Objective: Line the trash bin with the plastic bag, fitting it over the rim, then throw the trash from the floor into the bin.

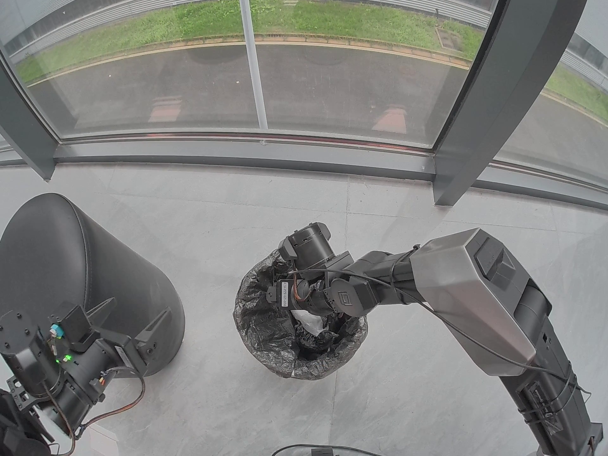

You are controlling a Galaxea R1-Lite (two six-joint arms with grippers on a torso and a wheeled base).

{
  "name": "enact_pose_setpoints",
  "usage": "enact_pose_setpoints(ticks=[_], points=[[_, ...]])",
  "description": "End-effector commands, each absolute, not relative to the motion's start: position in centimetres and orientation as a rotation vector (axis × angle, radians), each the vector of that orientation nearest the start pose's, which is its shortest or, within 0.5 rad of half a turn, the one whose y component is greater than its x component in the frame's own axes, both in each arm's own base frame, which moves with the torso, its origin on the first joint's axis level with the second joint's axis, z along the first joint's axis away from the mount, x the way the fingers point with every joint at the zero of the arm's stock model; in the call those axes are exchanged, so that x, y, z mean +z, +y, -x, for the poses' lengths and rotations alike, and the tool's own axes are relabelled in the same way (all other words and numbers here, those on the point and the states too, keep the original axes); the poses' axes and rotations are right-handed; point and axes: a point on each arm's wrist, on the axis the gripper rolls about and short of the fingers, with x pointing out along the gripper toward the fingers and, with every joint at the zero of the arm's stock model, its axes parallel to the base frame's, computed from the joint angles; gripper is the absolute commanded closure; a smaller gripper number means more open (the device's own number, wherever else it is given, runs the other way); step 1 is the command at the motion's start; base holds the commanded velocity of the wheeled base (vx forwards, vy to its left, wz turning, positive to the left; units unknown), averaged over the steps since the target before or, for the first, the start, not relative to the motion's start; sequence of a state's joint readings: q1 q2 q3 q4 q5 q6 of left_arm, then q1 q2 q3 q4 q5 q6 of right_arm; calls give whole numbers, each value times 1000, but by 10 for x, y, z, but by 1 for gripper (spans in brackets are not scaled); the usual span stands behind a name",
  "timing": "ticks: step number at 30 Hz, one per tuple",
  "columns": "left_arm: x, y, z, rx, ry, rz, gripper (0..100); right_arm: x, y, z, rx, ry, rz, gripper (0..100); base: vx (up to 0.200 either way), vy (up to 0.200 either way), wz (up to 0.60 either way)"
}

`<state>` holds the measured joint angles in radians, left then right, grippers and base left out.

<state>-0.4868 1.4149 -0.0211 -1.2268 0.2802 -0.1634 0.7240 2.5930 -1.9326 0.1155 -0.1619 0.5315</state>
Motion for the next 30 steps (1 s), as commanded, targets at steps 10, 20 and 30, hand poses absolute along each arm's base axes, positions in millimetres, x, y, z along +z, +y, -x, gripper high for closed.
enact_pose_setpoints(ticks=[10,20,30], points=[[143,-23,-63,-34,-2,97,0,-9,334,-403,284,828,-131,0,0,0,0],[138,1,-26,95,9,-79,0,-33,328,-410,250,846,-87,0,0,0,0],[123,12,1,269,104,-146,0,-26,327,-411,247,834,-95,0,0,0,0]])
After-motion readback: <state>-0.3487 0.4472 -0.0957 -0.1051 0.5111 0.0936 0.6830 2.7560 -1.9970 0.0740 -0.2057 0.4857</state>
